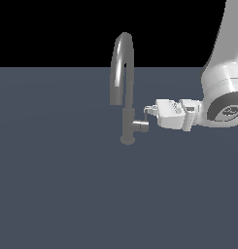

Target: Turn on the faucet by rotating a designated handle.

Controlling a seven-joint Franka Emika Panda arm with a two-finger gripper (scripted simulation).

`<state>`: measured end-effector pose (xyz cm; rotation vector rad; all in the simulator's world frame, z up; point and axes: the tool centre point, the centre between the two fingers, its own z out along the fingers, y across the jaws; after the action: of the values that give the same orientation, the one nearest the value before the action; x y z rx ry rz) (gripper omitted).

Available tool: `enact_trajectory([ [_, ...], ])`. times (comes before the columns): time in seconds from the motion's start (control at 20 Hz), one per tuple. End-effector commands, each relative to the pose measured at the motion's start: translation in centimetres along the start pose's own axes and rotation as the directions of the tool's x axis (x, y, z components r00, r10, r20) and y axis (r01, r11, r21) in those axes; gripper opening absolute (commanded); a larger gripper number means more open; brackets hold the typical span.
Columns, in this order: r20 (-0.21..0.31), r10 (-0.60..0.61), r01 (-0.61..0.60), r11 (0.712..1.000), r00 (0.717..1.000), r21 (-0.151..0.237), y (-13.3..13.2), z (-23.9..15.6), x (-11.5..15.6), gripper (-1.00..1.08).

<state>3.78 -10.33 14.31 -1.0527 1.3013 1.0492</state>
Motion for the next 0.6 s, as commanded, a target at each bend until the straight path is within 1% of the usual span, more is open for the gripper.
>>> enact_trajectory([
  [0.0,0.000,0.000,0.000,1.000,1.000,0.000,0.7,0.0,-0.3,-1.00],
  [0.1,0.001,0.000,0.000,1.000,1.000,0.000,0.9,0.0,-0.4,-1.00],
  [0.15,-0.002,0.000,0.000,1.000,1.000,0.003,0.6,0.0,-0.1,-1.00],
  [0.55,0.000,0.000,0.000,1.000,1.000,0.001,3.1,0.0,-0.2,-1.00],
])
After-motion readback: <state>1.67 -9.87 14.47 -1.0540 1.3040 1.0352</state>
